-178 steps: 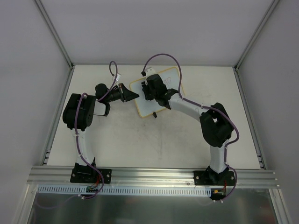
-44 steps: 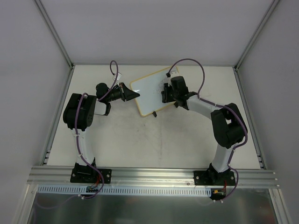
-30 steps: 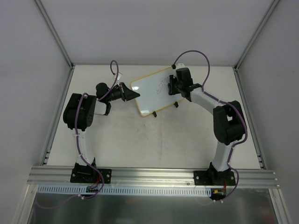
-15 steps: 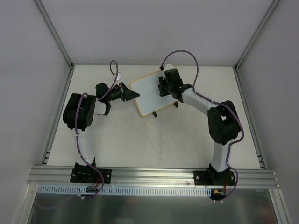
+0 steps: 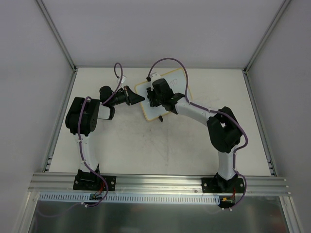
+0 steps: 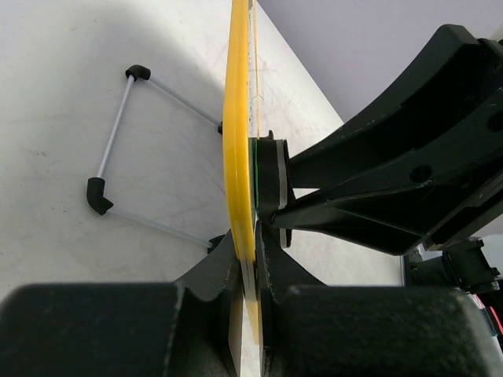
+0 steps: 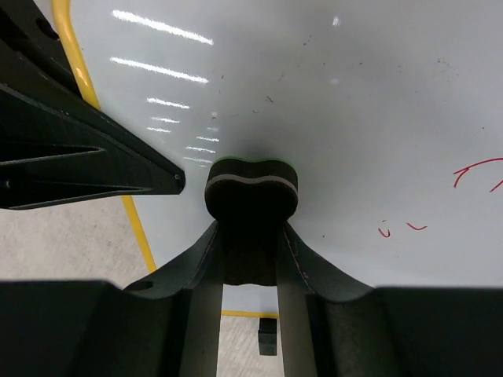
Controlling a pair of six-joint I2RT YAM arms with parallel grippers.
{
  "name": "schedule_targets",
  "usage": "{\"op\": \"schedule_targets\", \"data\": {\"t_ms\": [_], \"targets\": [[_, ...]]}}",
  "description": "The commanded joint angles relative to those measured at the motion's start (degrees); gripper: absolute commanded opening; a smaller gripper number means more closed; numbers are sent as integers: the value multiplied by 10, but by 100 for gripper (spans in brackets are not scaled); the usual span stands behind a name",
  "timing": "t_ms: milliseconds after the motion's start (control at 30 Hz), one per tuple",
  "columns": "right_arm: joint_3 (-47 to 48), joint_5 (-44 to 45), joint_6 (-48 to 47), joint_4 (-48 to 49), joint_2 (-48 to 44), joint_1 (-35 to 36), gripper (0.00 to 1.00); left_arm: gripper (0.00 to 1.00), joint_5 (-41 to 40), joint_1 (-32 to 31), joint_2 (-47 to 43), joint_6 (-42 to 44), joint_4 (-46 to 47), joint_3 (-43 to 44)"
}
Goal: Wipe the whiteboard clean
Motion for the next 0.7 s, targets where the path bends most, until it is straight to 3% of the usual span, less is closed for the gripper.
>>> {"op": "schedule_targets", "data": {"t_ms": [0,667], "targets": [[7,-37,23,18,37,13,0,0,35,-9,3,76,115,13],[-67,-38,11,18,-27,-142,0,0,36,-9,4,77,114,14]]}}
